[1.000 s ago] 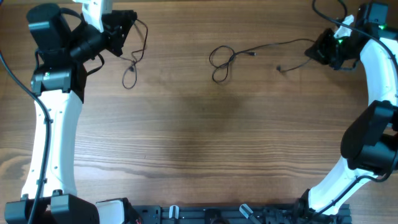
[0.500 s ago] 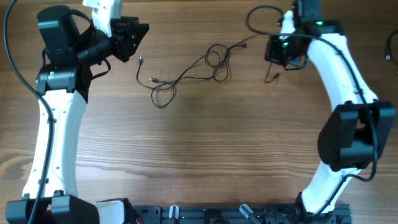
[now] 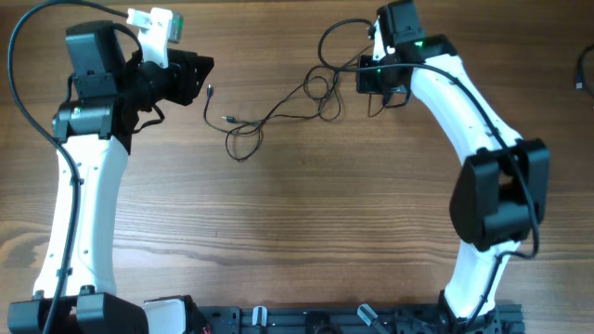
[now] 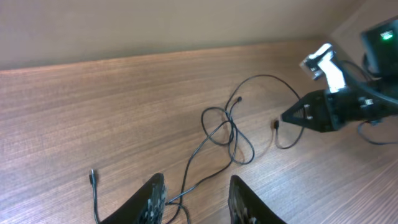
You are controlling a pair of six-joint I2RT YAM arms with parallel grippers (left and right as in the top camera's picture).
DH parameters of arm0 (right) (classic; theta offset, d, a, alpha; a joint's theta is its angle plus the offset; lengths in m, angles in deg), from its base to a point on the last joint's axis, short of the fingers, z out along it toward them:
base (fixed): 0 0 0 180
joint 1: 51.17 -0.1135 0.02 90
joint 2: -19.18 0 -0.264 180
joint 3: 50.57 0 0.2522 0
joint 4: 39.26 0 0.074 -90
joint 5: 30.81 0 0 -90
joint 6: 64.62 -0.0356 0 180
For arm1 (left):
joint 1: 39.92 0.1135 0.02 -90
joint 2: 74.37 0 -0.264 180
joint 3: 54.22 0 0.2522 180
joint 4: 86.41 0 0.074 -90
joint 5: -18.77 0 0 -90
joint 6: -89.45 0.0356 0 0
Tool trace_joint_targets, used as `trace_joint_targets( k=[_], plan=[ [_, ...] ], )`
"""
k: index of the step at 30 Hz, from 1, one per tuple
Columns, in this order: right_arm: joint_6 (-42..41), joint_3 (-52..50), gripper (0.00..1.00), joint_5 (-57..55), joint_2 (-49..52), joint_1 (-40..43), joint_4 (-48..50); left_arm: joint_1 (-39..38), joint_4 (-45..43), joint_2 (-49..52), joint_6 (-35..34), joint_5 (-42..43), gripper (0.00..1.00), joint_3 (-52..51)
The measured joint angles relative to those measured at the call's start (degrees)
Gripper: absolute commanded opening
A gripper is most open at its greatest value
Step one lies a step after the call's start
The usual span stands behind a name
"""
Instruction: Untangle cables
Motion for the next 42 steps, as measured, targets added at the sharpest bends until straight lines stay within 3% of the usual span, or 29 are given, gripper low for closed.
trace_joint_targets(
  k=[2, 5, 9, 21, 27, 31, 42],
  plan=[
    [-0.9, 0.0, 0.57, -0.3, 1.8, 0.0, 1.0, 0.0, 0.8, 0.0, 0.0, 0.0, 0.34, 0.0],
    [-1.5, 0.0, 0.78, -0.8, 3.8, -0.5, 2.2, 0.0, 2.4, 0.0, 0.0, -0.3, 0.34, 0.0],
    [-2.5, 0.0, 0.82, -1.4, 4.4, -2.1, 3.0, 0.0, 2.9, 0.0, 0.0, -0.3, 0.34, 0.0],
    [-0.7, 0.0, 0.82, -4.9, 9.3, -6.1, 3.3, 0.0, 4.9, 0.0, 0.0, -0.4, 0.34, 0.0],
    [-0.6, 0.0, 0.77, -9.4, 9.6, -6.1, 3.3, 0.0, 6.1, 0.0, 0.6, -0.4, 0.34, 0.0],
    [-0.5, 0.0, 0.68, -11.3, 9.6, -6.1, 3.3, 0.0, 6.6, 0.0, 0.7, -0.4, 0.34, 0.0],
    [-0.7, 0.0, 0.64, -11.8, 10.7, -6.1, 3.3, 0.0, 8.3, 0.0, 0.7, -0.5, 0.34, 0.0]
  ],
)
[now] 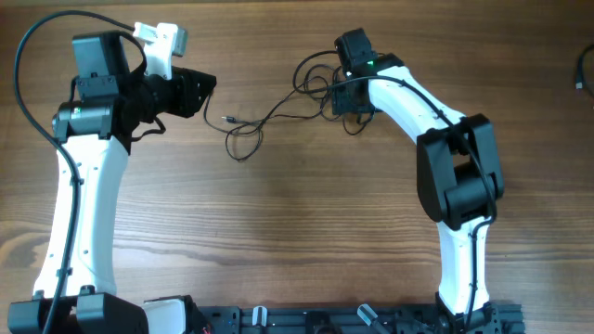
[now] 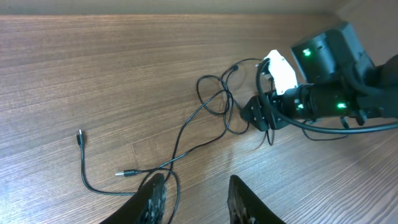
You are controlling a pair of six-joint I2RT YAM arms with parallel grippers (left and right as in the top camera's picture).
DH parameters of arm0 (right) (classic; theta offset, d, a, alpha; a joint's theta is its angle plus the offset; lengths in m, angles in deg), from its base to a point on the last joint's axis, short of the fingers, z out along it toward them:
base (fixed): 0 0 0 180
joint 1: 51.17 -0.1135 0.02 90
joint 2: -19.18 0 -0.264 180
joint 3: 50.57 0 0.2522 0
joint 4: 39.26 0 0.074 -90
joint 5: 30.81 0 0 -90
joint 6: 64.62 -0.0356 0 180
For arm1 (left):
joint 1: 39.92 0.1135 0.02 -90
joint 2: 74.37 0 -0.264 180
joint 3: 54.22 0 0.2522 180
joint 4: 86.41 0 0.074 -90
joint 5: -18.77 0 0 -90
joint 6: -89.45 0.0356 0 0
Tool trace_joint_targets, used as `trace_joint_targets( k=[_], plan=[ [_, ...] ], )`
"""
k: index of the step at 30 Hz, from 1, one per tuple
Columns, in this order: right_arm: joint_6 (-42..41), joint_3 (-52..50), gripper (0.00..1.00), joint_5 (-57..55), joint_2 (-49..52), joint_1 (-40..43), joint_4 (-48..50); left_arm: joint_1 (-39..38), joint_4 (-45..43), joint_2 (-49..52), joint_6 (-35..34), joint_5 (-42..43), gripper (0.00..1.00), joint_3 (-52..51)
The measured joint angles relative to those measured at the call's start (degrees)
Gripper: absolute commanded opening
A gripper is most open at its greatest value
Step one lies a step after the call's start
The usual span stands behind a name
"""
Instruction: Untangle cables
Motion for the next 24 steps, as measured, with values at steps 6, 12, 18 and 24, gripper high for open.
trace_joint_targets(
  k=[6, 12, 18, 24],
  plan=[
    [-1.3, 0.0, 0.05, 0.1, 0.5, 0.0, 0.5, 0.0, 0.2, 0.0, 1.3, 0.0, 0.34, 0.0],
    [-3.5, 0.0, 0.05, -0.1, 0.5, 0.0, 0.0, 0.0, 0.2, 0.0, 1.4, 0.0, 0.35, 0.0],
    [-4.5, -0.2, 0.04, -2.8, -3.4, 0.0, -2.9, 0.0, 0.2, 0.0, 1.5, 0.0, 0.35, 0.0],
    [-4.5, -0.3, 0.04, -5.4, -22.0, 1.5, -5.7, 0.0, 0.3, 0.0, 1.5, 0.0, 0.35, 0.0]
  ],
)
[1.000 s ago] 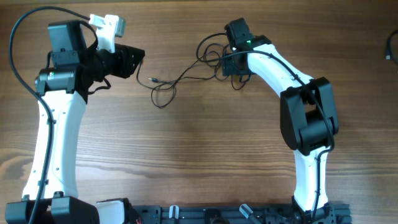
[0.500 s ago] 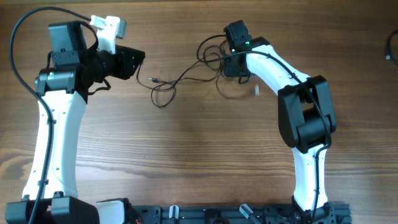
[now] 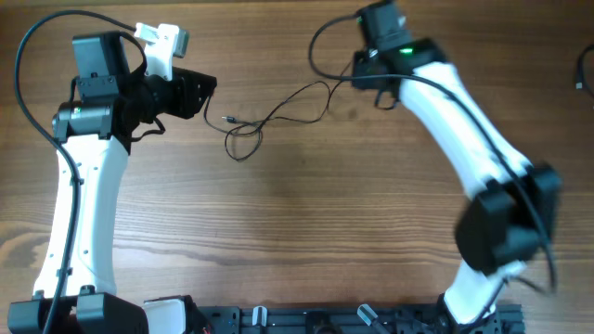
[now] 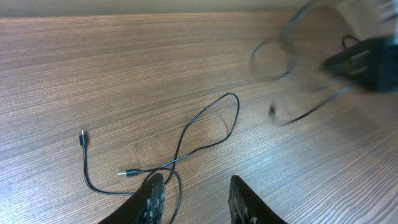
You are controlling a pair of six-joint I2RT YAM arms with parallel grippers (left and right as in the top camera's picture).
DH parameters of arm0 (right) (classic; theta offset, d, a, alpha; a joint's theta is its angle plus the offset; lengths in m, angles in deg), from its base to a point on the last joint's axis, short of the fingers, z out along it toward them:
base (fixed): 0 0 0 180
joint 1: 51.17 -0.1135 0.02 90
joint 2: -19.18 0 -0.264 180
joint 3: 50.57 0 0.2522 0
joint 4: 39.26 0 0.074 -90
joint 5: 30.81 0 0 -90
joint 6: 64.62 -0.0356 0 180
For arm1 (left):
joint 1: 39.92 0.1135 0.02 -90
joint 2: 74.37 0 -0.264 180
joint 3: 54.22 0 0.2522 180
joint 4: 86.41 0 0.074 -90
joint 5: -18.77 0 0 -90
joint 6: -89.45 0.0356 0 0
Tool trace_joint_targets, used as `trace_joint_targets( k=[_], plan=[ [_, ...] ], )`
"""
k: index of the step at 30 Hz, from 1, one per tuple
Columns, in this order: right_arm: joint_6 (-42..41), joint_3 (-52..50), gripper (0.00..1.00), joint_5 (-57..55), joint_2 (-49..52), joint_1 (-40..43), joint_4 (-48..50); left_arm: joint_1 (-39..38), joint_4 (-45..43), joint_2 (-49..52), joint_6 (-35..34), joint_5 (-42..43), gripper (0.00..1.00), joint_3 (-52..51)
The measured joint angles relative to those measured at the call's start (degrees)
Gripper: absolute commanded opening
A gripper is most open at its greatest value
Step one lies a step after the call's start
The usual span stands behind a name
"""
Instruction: Untangle cables
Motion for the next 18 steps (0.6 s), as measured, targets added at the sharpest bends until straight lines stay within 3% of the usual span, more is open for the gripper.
trace_joint_targets(
  k=[5, 13, 18],
  plan=[
    [0.1, 0.1, 0.04, -0.7, -8.6, 5.8, -3.1, 0.0, 0.3, 0.0, -0.2, 0.0, 0.35, 0.0],
    [0.3, 0.1, 0.04, -1.1, -12.3, 16.3, -9.3, 0.0, 0.7, 0.0, -0.2, 0.0, 0.37, 0.0],
    [0.3, 0.1, 0.04, -1.1, -12.9, 20.7, -11.0, 0.0, 0.7, 0.0, 0.0, 0.0, 0.43, 0.0]
  ],
)
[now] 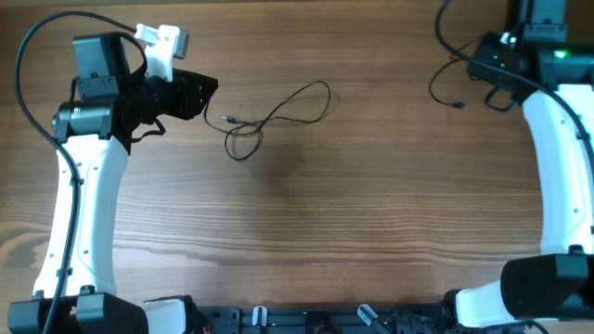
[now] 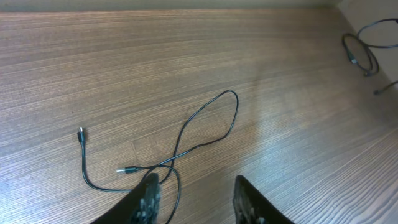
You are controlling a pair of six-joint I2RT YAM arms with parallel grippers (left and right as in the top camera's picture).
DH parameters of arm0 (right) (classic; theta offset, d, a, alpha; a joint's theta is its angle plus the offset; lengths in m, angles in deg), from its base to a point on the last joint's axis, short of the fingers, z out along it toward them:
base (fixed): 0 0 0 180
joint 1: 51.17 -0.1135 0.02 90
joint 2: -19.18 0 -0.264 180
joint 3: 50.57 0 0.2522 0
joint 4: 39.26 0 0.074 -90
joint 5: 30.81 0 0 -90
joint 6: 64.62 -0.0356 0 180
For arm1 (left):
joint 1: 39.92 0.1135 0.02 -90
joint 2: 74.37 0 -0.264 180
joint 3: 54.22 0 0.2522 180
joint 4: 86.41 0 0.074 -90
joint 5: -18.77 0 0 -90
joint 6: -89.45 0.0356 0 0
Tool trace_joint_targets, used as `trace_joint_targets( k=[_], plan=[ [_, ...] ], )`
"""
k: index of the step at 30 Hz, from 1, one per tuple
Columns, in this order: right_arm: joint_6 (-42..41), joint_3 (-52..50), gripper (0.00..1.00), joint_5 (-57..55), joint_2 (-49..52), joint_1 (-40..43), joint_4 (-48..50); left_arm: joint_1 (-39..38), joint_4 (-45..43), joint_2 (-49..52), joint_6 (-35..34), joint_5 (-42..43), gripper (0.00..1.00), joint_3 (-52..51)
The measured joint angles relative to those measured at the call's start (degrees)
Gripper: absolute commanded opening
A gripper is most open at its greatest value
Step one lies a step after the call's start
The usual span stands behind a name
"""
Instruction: Untangle cables
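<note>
One thin black cable [image 1: 278, 109] lies loose on the wooden table, a long bend at its right and a small loop [image 2: 163, 174] by its plug ends. My left gripper [image 2: 196, 180] stands open just left of it, its left finger [image 2: 149, 196] over the small loop, with nothing between the fingers. A second black cable [image 1: 432, 86] hangs in a loop at the far right, with my right gripper [image 1: 480, 72] shut on it. In the left wrist view that cable [image 2: 359, 48] shows at the upper right, well apart from the first.
The table's far edge [image 2: 186, 7] runs close behind the cables. Another dark cord [image 1: 582, 70] shows at the right border. The arm bases and a black rail [image 1: 306, 320] line the front edge.
My right gripper has moved from the top centre to the far right, the second cable going with it. The first cable and my left arm have not moved.
Both cables lay tangled together at the table's upper middle, my right gripper beside them. It then sat on the knot. After that it held one cable apart from the other, which stayed on the table. That cable now hangs at the far right.
</note>
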Motion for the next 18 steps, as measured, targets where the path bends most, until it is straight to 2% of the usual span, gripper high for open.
trace_joint_targets(
  k=[10, 18],
  plan=[
    [-0.3, 0.0, 0.04, 0.0, -2.6, 16.0, 0.7, -7.1, 0.0, 0.0, 2.2, 0.0, 0.45, 0.0],
    [0.2, 0.0, 0.05, 0.0, -2.6, 28.2, 8.2, -15.1, 0.0, 0.0, 2.8, 0.0, 0.46, 0.0]
  ],
)
